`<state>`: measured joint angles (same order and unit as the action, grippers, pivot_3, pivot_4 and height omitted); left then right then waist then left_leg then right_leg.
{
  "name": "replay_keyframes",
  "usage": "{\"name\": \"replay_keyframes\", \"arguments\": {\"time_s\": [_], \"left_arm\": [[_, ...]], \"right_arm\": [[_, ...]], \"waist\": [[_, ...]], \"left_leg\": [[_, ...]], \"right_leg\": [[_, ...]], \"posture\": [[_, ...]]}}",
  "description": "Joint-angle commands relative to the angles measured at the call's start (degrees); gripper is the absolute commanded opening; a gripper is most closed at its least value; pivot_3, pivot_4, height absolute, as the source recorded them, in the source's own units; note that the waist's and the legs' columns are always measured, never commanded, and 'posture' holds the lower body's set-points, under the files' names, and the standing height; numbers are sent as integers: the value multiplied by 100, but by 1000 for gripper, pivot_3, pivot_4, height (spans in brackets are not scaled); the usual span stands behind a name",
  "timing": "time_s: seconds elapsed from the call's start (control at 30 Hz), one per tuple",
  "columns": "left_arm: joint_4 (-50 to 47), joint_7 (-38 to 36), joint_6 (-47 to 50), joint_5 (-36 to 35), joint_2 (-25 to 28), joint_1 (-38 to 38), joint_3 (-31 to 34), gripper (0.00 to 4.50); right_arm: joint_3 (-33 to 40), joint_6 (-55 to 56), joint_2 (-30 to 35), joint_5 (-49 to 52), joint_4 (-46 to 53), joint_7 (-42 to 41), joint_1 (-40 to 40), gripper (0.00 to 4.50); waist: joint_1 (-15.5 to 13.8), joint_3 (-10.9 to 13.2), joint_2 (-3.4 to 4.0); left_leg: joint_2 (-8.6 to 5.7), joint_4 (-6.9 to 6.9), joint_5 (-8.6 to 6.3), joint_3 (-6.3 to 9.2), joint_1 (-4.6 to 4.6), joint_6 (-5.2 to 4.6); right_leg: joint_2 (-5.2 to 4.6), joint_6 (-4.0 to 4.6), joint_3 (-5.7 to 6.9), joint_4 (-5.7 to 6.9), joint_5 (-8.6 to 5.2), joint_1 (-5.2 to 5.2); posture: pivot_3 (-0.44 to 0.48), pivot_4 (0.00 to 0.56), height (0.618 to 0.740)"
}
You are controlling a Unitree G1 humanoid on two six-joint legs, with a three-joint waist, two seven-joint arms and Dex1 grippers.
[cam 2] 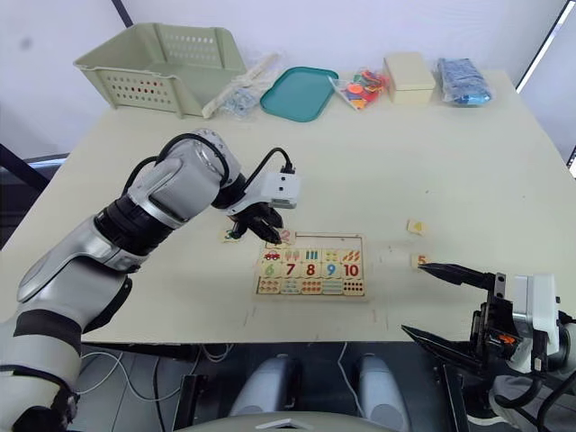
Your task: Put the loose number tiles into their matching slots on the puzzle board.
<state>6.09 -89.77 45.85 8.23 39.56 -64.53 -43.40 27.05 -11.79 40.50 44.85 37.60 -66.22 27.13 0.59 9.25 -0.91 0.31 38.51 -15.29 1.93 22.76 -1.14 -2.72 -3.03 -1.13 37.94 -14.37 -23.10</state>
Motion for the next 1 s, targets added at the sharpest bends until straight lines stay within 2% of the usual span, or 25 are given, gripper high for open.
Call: {"name": "replay_keyframes", "arguments": {"time_s": [0.03,0.37,1.0], "left_arm": [[-27,32,62,125,-111,-100,-44,975],[214,267,1,323,-398,0,-78,975],[296,374,-119,556,-535,146,-77,975]], "right_arm": [[136,125,-26,67,215,27,40,4500],[115,164,-48,71,242,101,93,4500],[102,230,-82,44,293,113,254,4500]], "waist": [[0,0,0],[0,0,0],[-1,0,0]], "left_leg": [[0,0,0,1,0,0],[0,0,0,2,0,0],[0,1,0,2,0,0]], "right_leg": [[0,0,0,0,0,0],[0,0,0,0,0,0],[0,0,0,1,0,0]], "posture": [[0,150,740],[0,150,740],[0,150,740]]}}
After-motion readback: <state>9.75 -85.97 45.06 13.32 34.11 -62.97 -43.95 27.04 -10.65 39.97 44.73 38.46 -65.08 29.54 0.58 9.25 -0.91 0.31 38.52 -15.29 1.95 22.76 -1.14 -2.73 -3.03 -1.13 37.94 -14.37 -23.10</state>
